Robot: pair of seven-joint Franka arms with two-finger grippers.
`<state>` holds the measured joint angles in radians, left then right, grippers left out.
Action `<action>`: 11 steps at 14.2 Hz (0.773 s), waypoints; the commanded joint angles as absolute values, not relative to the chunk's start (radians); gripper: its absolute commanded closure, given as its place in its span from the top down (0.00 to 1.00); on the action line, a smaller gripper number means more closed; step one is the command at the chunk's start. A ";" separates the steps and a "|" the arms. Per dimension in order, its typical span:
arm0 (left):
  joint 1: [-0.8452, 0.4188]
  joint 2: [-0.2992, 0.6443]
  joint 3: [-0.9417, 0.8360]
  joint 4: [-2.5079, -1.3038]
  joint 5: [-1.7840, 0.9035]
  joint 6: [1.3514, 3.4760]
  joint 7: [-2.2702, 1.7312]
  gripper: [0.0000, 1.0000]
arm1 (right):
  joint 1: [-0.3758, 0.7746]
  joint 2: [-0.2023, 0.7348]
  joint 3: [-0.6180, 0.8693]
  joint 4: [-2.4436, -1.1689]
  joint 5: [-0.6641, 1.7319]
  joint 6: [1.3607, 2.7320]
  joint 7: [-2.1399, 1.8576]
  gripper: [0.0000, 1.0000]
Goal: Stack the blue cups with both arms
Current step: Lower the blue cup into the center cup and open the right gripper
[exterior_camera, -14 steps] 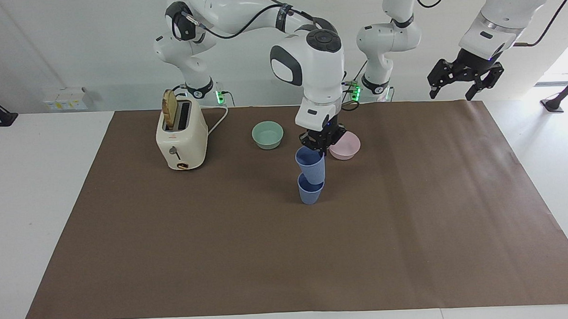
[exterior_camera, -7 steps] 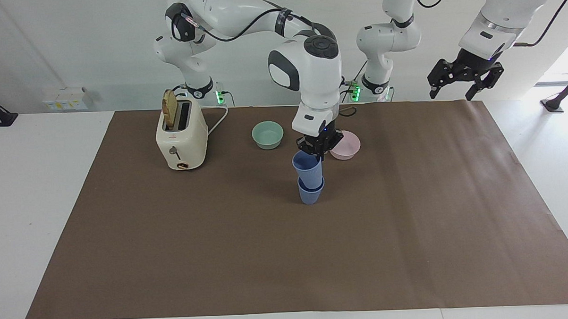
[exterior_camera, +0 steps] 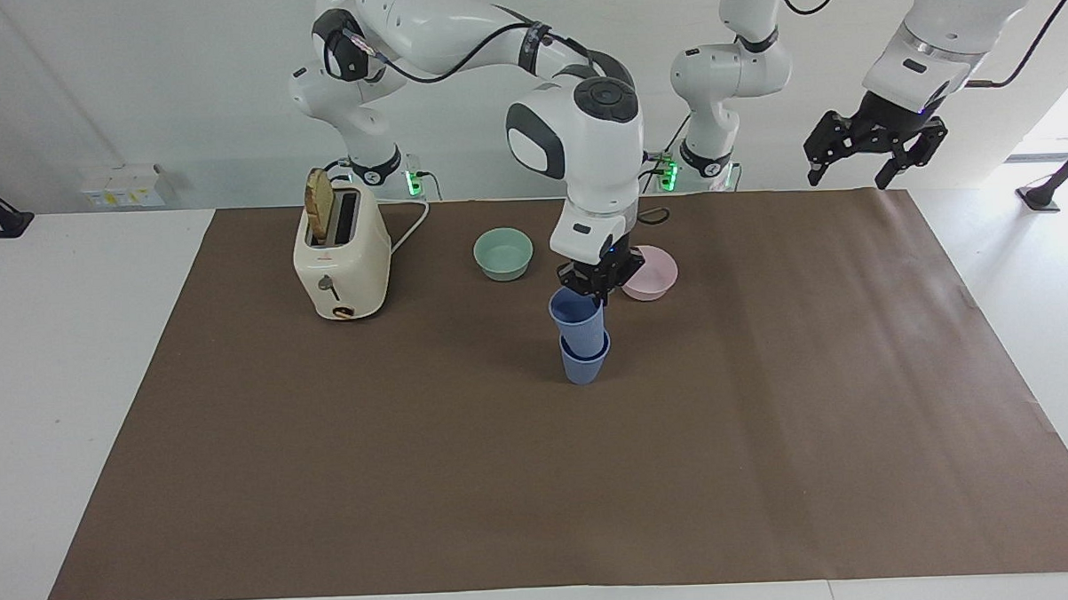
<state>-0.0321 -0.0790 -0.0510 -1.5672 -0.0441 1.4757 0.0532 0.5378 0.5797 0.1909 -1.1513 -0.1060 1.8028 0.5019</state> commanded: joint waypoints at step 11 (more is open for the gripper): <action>-0.018 -0.103 -0.058 -1.588 -0.031 1.474 0.063 1.00 | 0.531 0.606 0.202 -1.160 -0.132 1.848 0.500 0.68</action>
<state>-0.0321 -0.0792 -0.0510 -1.5672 -0.0441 1.4757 0.0532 0.5370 0.6050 0.1910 -1.1544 -0.1067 1.8272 0.5018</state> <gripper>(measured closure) 0.000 0.678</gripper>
